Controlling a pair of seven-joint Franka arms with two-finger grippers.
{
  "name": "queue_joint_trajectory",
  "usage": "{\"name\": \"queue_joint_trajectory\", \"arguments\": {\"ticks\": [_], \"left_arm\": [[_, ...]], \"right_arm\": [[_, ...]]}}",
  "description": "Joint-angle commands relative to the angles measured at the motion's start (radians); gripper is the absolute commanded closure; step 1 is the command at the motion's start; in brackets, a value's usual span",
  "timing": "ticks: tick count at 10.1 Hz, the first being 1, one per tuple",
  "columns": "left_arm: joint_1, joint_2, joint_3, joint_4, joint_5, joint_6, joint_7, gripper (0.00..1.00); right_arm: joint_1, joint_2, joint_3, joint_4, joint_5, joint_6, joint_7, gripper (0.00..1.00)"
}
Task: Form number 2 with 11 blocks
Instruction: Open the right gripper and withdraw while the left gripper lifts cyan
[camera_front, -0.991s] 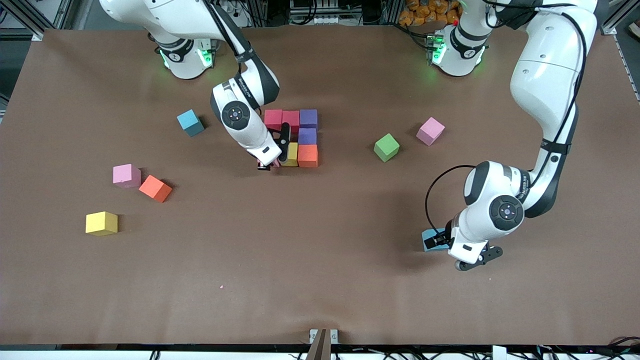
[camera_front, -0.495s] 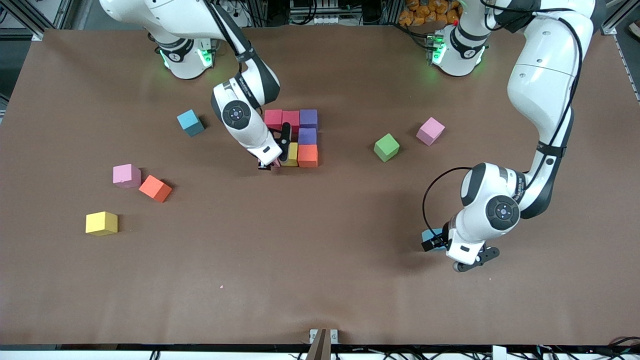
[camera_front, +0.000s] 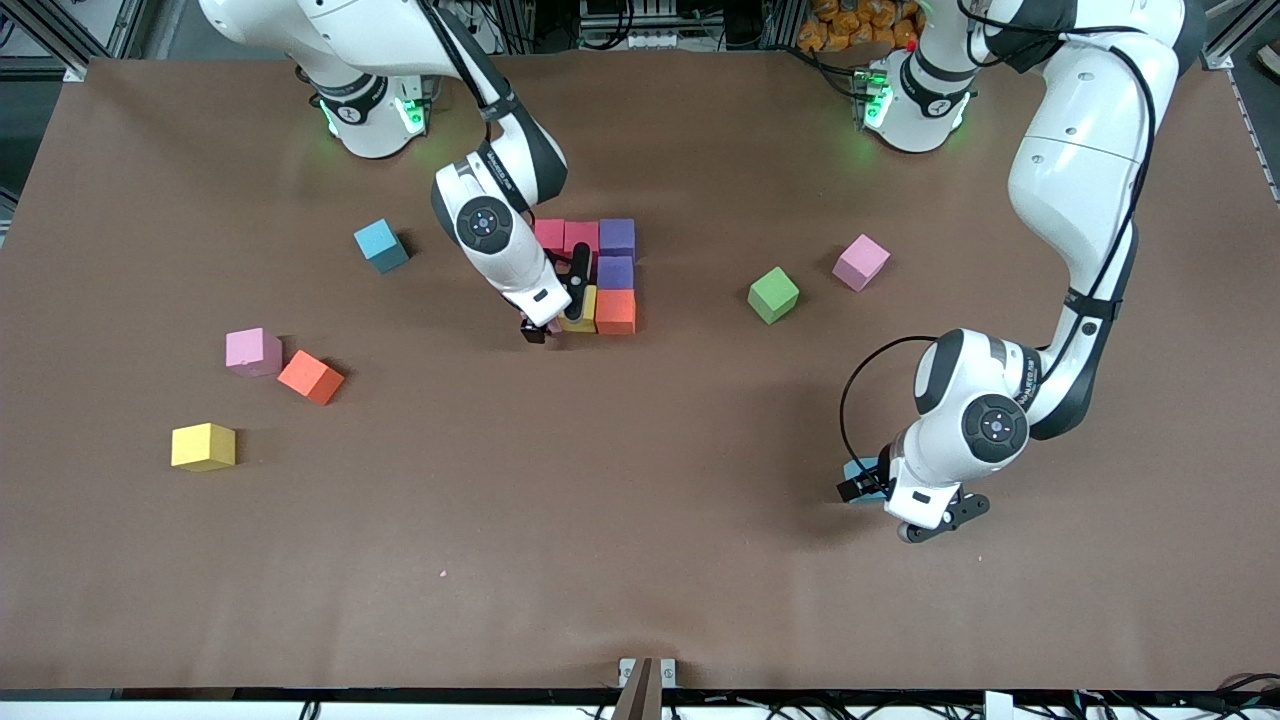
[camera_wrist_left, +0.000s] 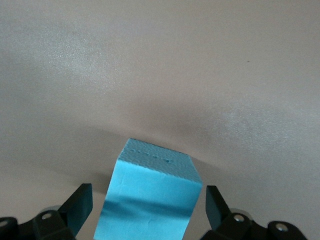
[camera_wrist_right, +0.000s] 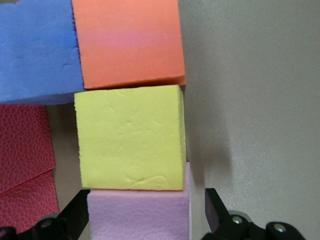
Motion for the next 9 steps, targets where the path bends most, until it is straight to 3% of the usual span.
{"name": "queue_joint_trajectory", "arguments": {"ticks": [1, 6, 9], "left_arm": [[-0.007, 0.004, 0.004, 0.006, 0.029, 0.008, -0.016, 0.00], [-0.020, 0.005, 0.004, 0.006, 0.124, 0.008, 0.013, 0.00], [-0.018, 0.005, 0.004, 0.006, 0.124, 0.008, 0.016, 0.00]], "right_arm": [[0.006, 0.002, -0.001, 0.006, 0.013, 0.002, 0.003, 0.00], [-0.003, -0.029, -0.002, 0.021, 0.014, -0.091, 0.014, 0.00], [-0.008, -0.066, -0.004, 0.033, 0.014, -0.140, 0.001, 0.00]]}}
